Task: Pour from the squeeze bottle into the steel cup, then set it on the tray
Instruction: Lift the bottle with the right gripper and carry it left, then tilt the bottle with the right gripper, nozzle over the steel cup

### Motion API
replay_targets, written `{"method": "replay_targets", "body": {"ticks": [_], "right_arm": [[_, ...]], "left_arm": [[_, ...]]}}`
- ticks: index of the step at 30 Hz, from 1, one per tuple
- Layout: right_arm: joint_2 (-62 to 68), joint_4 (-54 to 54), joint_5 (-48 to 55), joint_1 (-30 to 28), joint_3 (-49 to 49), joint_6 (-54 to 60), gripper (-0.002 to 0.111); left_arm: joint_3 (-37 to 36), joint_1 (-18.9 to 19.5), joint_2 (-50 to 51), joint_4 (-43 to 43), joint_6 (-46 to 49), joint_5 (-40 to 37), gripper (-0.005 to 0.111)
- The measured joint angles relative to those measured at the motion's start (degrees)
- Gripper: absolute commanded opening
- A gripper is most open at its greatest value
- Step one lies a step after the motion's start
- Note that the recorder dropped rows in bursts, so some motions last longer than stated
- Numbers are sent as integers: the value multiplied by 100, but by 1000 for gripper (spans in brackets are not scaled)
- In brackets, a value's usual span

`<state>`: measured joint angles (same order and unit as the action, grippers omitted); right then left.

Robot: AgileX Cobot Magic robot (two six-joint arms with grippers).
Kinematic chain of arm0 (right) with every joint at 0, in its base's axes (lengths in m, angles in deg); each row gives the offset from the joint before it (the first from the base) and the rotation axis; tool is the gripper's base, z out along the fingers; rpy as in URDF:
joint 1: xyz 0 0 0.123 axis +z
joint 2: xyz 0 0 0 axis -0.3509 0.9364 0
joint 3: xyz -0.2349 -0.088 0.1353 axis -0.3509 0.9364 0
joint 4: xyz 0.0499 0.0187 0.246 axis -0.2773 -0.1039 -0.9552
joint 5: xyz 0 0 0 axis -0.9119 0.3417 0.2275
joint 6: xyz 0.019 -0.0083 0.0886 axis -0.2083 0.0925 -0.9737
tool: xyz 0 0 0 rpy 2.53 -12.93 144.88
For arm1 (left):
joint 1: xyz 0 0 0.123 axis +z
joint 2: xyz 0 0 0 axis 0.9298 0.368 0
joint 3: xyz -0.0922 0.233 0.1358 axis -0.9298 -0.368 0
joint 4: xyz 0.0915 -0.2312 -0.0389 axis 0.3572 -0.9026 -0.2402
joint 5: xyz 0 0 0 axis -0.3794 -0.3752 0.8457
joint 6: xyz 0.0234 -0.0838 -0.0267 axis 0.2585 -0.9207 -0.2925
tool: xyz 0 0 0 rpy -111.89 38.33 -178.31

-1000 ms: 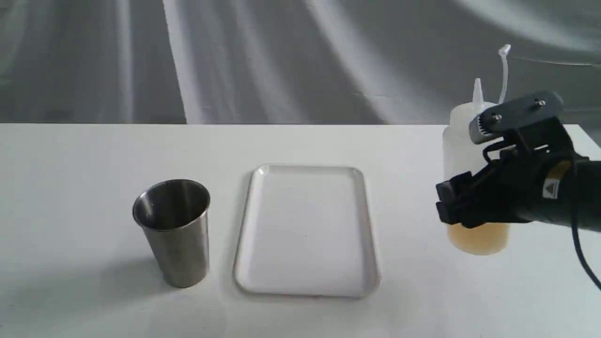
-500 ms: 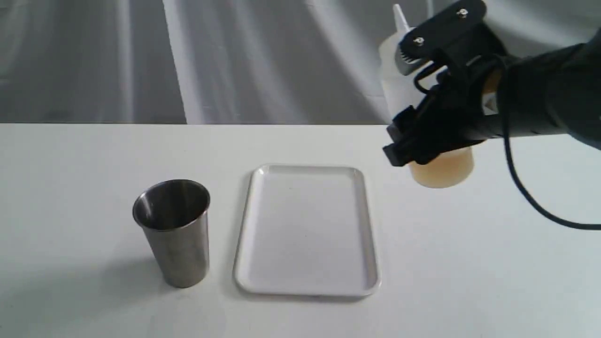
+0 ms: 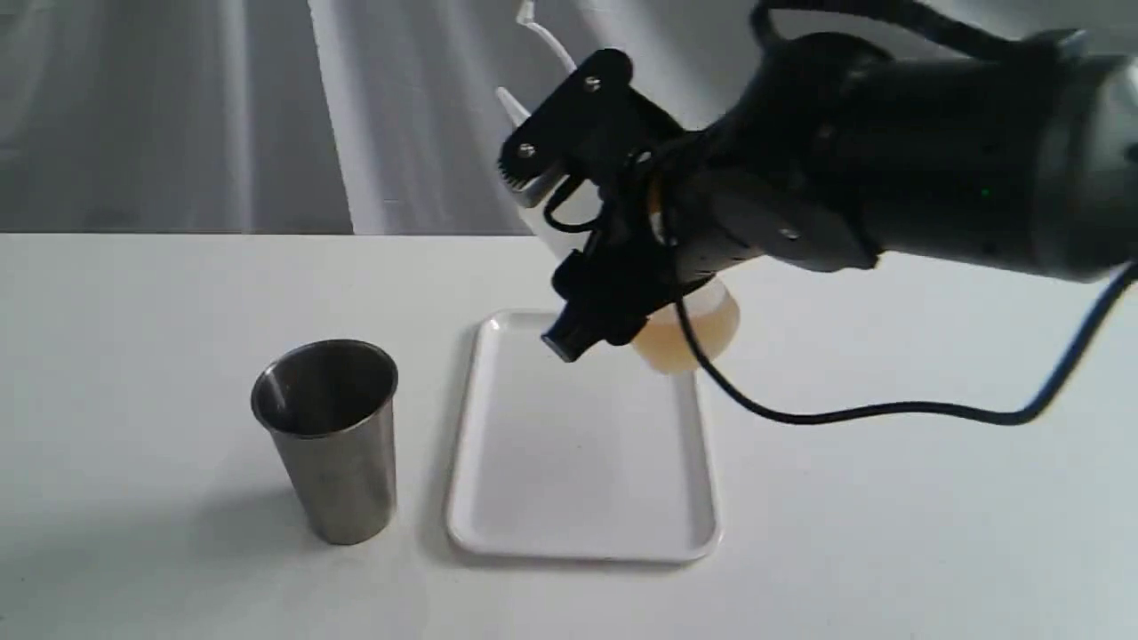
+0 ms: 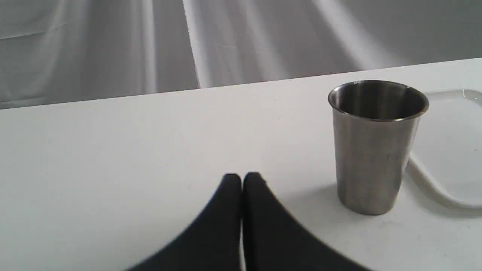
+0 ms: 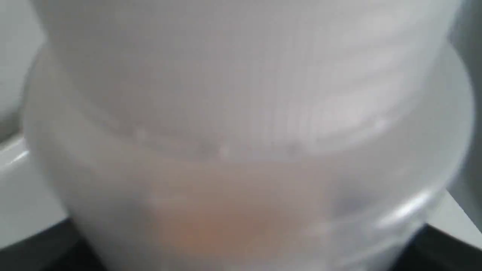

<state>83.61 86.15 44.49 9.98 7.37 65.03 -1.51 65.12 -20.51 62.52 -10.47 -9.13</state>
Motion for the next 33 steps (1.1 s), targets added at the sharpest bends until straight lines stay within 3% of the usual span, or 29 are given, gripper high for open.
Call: {"method": "replay_targets", "body": {"ticks": [11, 33], "right_arm": [[879, 497, 674, 549, -1174, -33, 10], [1003, 2053, 1084, 878, -1266, -14, 10]], "left_arm": [[0, 0, 0, 0, 0, 0, 0], [0, 0, 0, 0, 0, 0, 0]]}}
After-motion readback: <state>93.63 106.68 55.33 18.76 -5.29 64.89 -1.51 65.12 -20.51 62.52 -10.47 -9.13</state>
